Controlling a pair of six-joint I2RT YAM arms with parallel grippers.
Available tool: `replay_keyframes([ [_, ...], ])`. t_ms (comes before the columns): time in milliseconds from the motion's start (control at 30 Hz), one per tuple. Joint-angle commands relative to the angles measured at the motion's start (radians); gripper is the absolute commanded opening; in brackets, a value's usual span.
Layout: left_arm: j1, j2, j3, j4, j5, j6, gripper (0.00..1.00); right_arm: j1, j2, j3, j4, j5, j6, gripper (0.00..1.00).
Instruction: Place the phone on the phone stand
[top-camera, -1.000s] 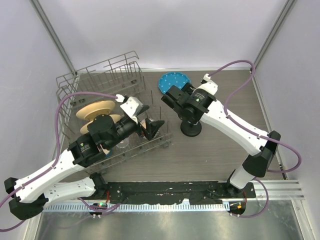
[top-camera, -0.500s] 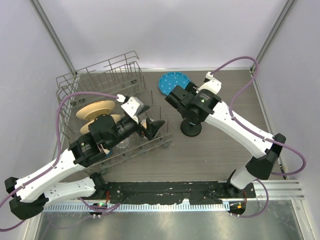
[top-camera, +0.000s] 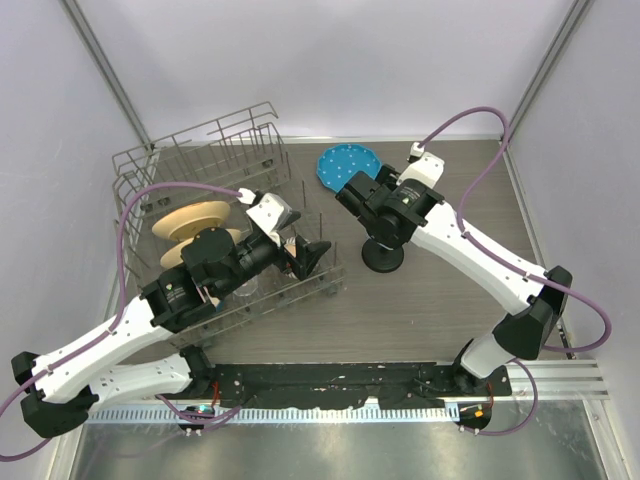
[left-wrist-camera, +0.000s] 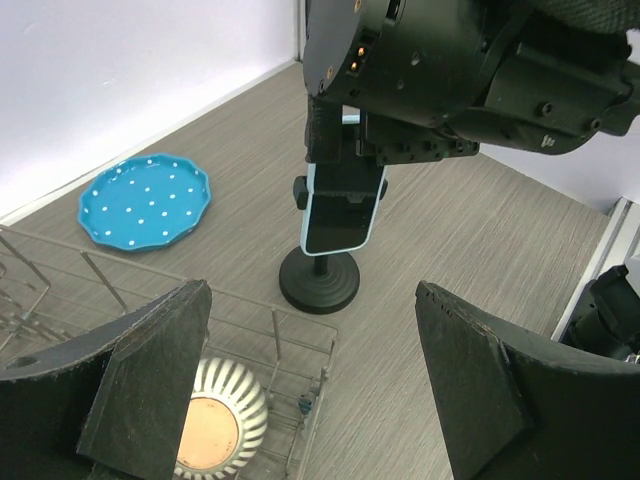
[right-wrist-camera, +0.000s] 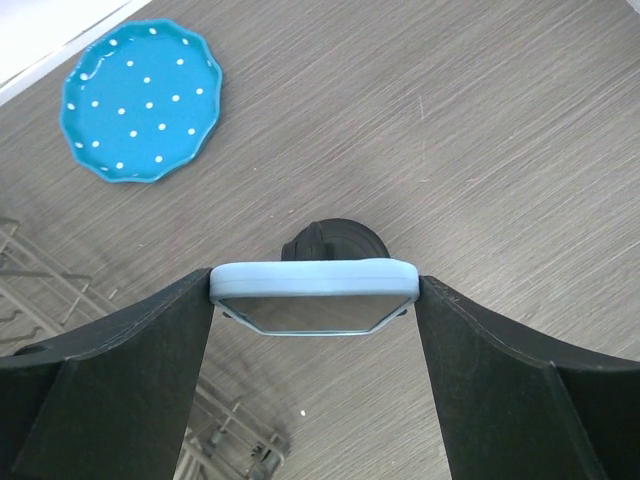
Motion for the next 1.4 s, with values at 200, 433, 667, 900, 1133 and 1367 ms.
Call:
replay_keyframes([
  [200,-0.004,0.002,0.002,0.016,-0.008,0.017,0.87,-0.022,-0.038,-0.068,0.025,0.034,-0.083,0.86],
  [433,-0.004,0.001,0.003,0.015,-0.006,0.017,0.87,-0.022,-0.055,-0.112,0.083,0.021,-0.094,0.86],
  [667,-0.005,-0.001,0.0,0.015,-0.006,0.018,0.87,-0.024,-0.084,-0.171,0.176,0.027,-0.139,0.8],
  [900,-0.004,-0.004,0.002,0.016,-0.008,0.018,0.87,-0.024,-0.136,-0.246,0.297,0.054,-0.235,0.51],
  [1133,-0.005,-0.004,0.0,0.015,-0.009,0.017,0.87,-0.024,-0.279,-0.391,0.563,0.05,-0.508,0.01],
  [1367,-0.005,-0.002,-0.001,0.018,-0.009,0.017,0.87,-0.059,-0.385,-0.491,0.84,-0.001,-0.913,0.01],
])
